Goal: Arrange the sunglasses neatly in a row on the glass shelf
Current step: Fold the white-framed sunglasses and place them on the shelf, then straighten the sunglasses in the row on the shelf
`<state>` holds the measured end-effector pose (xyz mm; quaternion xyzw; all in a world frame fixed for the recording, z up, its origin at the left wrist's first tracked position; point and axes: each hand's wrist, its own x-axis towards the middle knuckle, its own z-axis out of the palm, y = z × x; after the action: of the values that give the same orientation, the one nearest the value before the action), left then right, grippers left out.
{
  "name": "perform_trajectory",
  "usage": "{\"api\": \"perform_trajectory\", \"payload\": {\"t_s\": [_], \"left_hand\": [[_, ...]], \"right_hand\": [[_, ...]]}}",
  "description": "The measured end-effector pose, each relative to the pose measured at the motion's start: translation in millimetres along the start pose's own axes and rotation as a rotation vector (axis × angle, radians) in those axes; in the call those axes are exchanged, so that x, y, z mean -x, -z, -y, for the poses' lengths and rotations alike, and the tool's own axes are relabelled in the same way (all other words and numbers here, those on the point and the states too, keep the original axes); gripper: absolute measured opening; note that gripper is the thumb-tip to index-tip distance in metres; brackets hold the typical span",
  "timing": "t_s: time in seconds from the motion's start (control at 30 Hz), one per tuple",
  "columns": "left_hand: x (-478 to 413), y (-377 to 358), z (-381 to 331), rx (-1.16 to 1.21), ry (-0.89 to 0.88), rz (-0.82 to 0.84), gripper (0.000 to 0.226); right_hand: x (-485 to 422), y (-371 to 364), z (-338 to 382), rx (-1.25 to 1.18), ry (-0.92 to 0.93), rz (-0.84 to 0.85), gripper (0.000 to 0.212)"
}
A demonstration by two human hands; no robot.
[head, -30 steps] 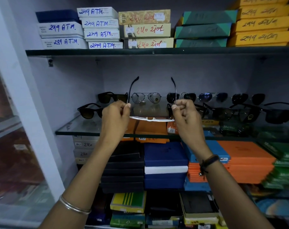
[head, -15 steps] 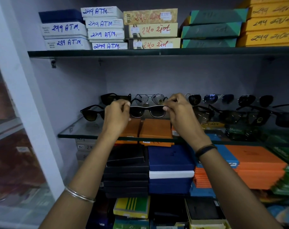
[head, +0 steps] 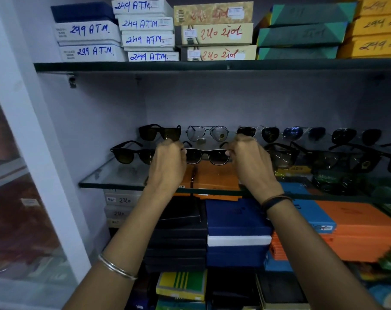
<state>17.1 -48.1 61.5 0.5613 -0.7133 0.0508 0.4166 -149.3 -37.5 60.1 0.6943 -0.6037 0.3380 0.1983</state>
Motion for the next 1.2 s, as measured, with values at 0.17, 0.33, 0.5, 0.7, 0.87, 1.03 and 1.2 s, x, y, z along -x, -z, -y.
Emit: {"api": "perform_trajectory", "payload": {"t_s": [0.17, 0.33, 0.5, 0.7, 0.87, 1.03, 1.2], "left_hand": [[17.6, -4.2, -9.8, 0.014, -0.183, 0.040, 0.048], [26.0, -14.5, -19.1, -0.069, -0.305, 0.333, 0.063], [22.7, -20.1, -21.0, -0.162, -0.213, 0.434, 0.075], [21.9, -19.2, -20.9, -0.171, -0.197, 0.425, 0.077], [19.7, -19.8, -20.2, -0.156, -0.173, 0.422, 0.077], [18.5, -19.9, -20.8, -0.142, -0.153, 0.431, 0.077], [18.2, -20.6, -21.0, -0.146, -0.148, 0.431, 0.078]], "right_hand": [[15.4, 16.2, -8.4, -0.048, -0.044, -0.045, 0.038], [37.2, 31.3, -42.4, 0.063, -0.102, 0.030, 0.057], [43.9, 30.6, -49.6, 0.064, -0.103, 0.118, 0.067], [44.0, 29.7, -49.3, 0.052, -0.124, 0.131, 0.065], [46.5, 35.4, -45.0, 0.011, -0.130, 0.103, 0.051], [47.1, 36.5, -45.9, -0.053, -0.119, 0.073, 0.041], [46.7, 35.7, -47.2, -0.080, -0.104, 0.071, 0.041]]}}
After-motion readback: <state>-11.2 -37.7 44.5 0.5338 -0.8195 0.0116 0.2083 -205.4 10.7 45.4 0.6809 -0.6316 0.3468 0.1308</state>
